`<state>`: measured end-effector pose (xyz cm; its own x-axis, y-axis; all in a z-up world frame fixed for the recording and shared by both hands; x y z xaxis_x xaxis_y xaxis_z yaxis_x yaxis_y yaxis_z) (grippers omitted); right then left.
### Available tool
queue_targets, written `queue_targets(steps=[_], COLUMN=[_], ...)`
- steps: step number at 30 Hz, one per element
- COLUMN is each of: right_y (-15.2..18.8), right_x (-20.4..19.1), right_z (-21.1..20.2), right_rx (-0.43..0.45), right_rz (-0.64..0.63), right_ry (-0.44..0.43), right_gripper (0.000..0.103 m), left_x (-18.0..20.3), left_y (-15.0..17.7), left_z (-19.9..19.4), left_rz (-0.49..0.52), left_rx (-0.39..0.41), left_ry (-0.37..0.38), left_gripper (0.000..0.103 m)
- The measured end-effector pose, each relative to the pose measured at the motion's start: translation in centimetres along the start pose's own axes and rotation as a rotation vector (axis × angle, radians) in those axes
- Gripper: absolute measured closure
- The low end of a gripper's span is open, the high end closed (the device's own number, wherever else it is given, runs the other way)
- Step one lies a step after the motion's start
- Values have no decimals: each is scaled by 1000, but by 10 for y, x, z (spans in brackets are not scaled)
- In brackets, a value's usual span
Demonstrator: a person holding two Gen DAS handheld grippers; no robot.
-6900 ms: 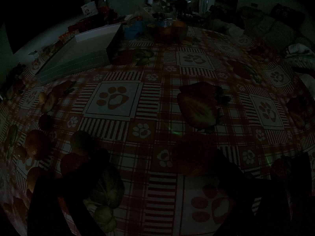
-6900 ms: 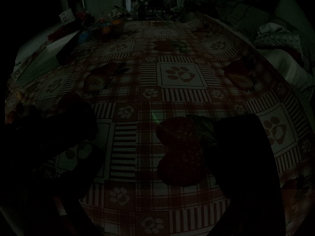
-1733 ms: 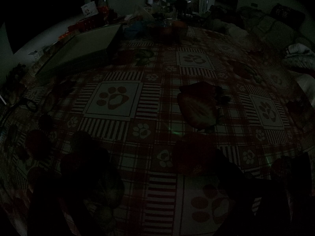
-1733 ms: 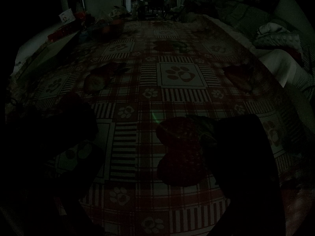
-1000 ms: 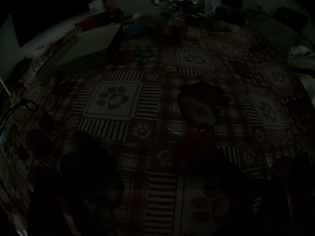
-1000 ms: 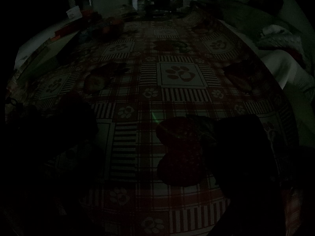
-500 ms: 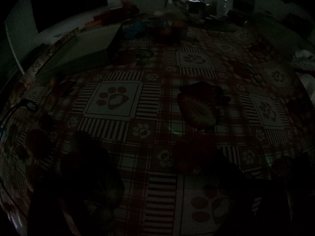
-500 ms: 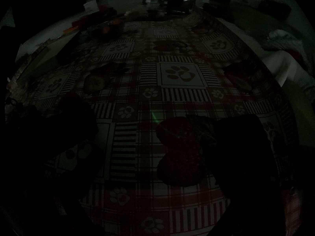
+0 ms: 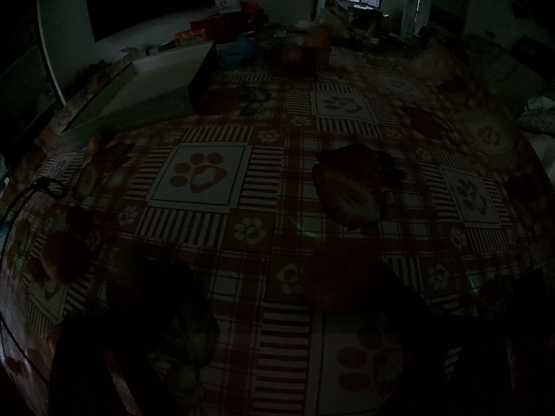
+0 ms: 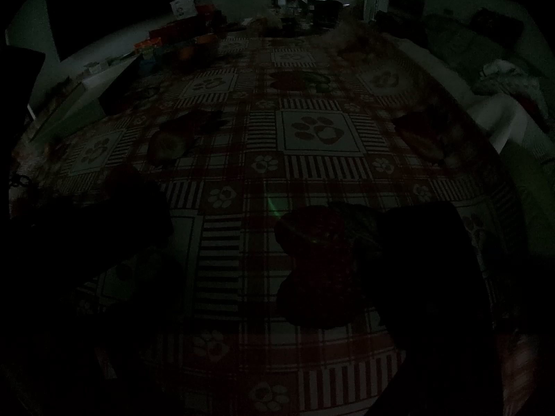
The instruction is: Organize fruits
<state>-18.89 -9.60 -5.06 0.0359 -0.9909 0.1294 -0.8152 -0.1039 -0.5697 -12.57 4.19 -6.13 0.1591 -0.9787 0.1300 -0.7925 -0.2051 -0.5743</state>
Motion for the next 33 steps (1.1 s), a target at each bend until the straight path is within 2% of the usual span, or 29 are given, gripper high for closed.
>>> queue_targets(steps=[9,11,33], right_y=[-2,13,12], right_x=[0,-10,-10], right_z=[2,-7,-6], right_rx=[9,15,15], right_rz=[3,5,5], right_ry=[-3,-4,-4], right_gripper=[0,0,0], left_x=[-13,-13,-14], left_y=[12,11,13], left_z=[-6,-5,-7], left_rz=[5,5,6], left_rx=[13,13,14], left_ry=[-4,-4,-5], left_gripper=[0,0,0])
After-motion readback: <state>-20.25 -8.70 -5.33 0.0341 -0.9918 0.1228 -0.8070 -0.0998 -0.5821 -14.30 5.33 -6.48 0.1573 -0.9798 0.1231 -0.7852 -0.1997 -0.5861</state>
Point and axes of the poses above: each gripper's, at about its wrist camera, not at the fingertips, and z roughly the way its jaws point, x to its right, y to its underside, the point moved 10 cm from there along z, roughly the way its jaws point, and after that the axes turned 8 degrees about y, right-handed, at the moved point
